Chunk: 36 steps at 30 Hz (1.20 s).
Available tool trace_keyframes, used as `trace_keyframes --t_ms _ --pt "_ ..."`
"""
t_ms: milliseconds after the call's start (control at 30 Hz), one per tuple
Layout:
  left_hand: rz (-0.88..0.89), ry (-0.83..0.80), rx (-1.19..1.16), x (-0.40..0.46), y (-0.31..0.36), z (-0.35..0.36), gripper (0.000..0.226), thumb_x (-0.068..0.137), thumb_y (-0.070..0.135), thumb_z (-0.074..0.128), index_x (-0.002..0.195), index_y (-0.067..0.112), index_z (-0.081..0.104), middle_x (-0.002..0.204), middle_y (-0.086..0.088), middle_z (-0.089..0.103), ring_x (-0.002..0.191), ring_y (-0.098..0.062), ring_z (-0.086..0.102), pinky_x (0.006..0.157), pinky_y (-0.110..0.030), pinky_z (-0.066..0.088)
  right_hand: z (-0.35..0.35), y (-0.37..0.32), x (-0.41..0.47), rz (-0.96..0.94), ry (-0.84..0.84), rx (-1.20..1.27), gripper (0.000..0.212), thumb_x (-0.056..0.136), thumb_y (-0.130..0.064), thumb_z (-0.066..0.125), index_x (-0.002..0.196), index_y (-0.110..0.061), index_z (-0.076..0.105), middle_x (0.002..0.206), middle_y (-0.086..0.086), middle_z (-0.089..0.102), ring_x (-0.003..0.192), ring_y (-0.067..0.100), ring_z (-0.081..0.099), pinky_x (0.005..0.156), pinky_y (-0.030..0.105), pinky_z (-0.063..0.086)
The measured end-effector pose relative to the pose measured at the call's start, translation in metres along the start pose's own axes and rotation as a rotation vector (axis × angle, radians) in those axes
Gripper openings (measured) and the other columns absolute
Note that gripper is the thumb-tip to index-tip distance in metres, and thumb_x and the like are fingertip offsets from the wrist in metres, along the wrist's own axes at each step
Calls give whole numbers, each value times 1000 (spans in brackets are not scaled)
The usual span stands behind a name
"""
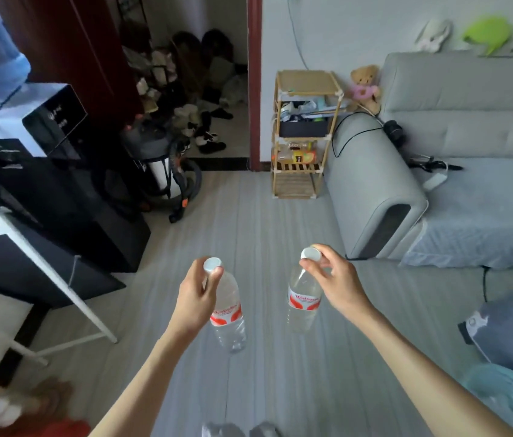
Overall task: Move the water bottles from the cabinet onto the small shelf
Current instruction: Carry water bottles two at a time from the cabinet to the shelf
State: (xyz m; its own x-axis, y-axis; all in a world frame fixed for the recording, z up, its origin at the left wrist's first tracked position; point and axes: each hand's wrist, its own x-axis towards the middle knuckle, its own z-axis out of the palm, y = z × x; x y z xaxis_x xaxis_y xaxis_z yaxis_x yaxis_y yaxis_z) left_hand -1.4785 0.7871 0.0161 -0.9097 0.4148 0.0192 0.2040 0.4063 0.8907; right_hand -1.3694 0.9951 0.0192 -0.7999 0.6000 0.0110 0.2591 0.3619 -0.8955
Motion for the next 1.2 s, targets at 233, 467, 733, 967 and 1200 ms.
trace_keyframes --t_ms 233,467,733,967,1200 --pt "-18 -21 -48 145 5 49 17 94 29 41 100 16 50 90 1 56 84 -12 53 67 -21 40 -8 28 145 55 10 1 27 79 -35 66 100 -18 60 95 6 66 93 21 60 87 37 47" --pt "31 -25 -71 334 24 101 14 94 27 43 98 16 50 86 2 55 80 -12 52 66 -20 40 -23 26 329 35 3 -49 27 81 -34 63 102 -16 60 95 4 66 92 20 59 84 33 47" --pt "78 -109 -64 509 77 166 19 93 35 42 98 17 48 87 5 54 80 -7 52 66 -20 41 -65 34 497 78 112 18 24 82 -28 64 102 -16 60 95 3 66 93 18 60 80 25 45" --pt "28 -111 -30 631 90 246 12 93 26 42 100 17 48 85 5 55 78 -7 53 62 -16 40 -100 74 644 90 60 -36 26 81 -30 64 102 -15 60 95 6 66 90 20 59 77 24 46" --pt "12 -44 -4 762 132 313 9 93 27 43 96 19 48 83 0 56 80 -17 54 65 -24 42 -155 80 805 -5 -2 -69 30 82 -31 63 108 -16 59 91 -6 63 82 1 56 71 8 41"
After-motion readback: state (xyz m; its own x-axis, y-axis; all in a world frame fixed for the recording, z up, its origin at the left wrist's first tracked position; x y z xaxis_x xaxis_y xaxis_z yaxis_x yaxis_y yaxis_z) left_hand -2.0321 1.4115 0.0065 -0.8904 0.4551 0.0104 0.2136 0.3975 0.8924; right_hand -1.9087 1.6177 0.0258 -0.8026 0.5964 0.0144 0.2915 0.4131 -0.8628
